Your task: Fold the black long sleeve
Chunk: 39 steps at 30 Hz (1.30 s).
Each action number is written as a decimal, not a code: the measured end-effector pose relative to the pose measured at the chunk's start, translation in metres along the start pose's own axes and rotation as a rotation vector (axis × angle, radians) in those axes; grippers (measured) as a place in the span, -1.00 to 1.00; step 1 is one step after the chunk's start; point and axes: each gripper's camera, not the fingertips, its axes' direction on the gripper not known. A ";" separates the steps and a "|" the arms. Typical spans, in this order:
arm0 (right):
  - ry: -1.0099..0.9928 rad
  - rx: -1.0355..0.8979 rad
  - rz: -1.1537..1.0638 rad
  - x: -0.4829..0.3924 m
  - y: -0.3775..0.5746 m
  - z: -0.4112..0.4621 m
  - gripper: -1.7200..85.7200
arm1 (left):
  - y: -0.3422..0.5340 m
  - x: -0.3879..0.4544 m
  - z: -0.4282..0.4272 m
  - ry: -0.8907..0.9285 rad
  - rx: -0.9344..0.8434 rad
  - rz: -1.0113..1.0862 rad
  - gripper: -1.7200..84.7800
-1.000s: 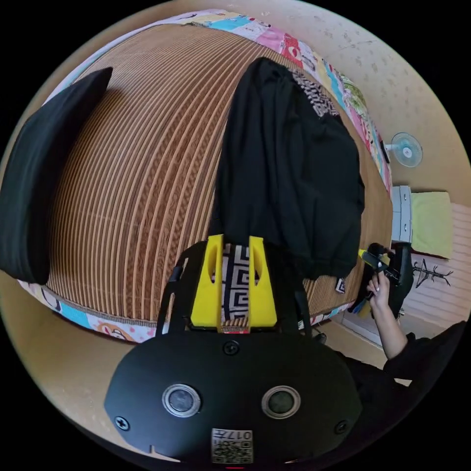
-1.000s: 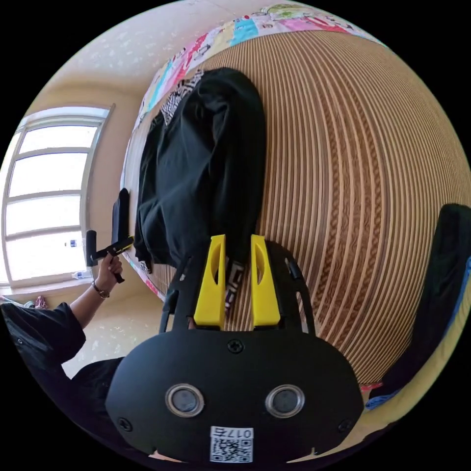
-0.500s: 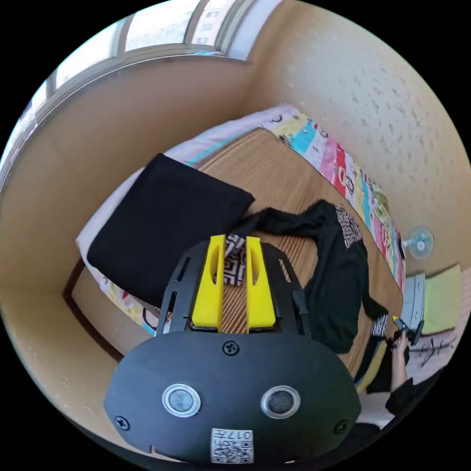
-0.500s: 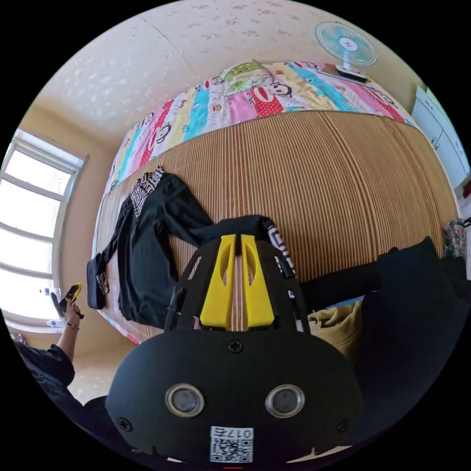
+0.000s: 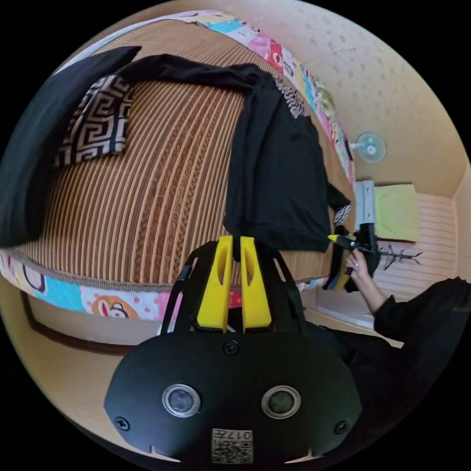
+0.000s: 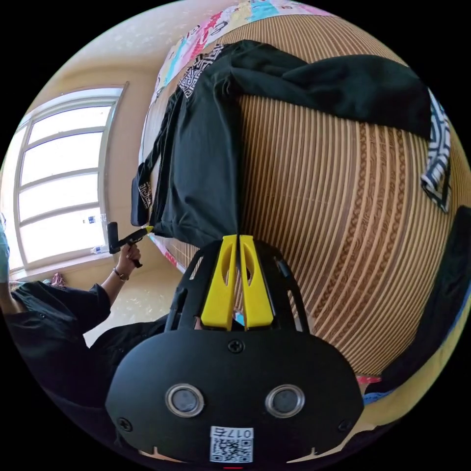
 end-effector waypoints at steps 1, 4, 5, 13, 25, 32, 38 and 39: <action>0.008 0.006 0.014 0.000 0.007 -0.003 -0.92 | 0.021 -0.009 -0.015 0.071 0.029 -0.054 -0.91; 0.100 -0.059 0.079 0.007 0.040 0.011 -0.93 | 0.074 -0.027 -0.027 0.095 0.044 -0.188 -0.91; 0.112 -0.080 0.093 0.010 0.044 0.018 -0.93 | 0.092 -0.035 -0.025 0.087 0.035 -0.234 -0.90; 0.178 0.027 0.163 -0.004 0.041 0.033 -0.92 | 0.089 -0.041 -0.100 -0.143 0.231 -0.207 -0.80; 0.096 0.024 0.001 -0.106 -0.015 0.088 -0.94 | -0.066 -0.047 -0.112 -0.424 0.105 0.071 -0.89; -0.013 0.037 0.028 -0.128 -0.035 0.118 -0.95 | -0.029 -0.042 -0.331 0.221 0.319 0.203 -0.97; -0.064 0.026 0.039 -0.138 -0.052 0.149 -0.95 | 0.023 -0.150 -0.446 0.212 0.360 0.115 -0.97; -0.064 0.017 0.042 -0.140 -0.054 0.156 -0.95 | 0.028 -0.161 -0.449 0.164 0.357 0.108 -0.97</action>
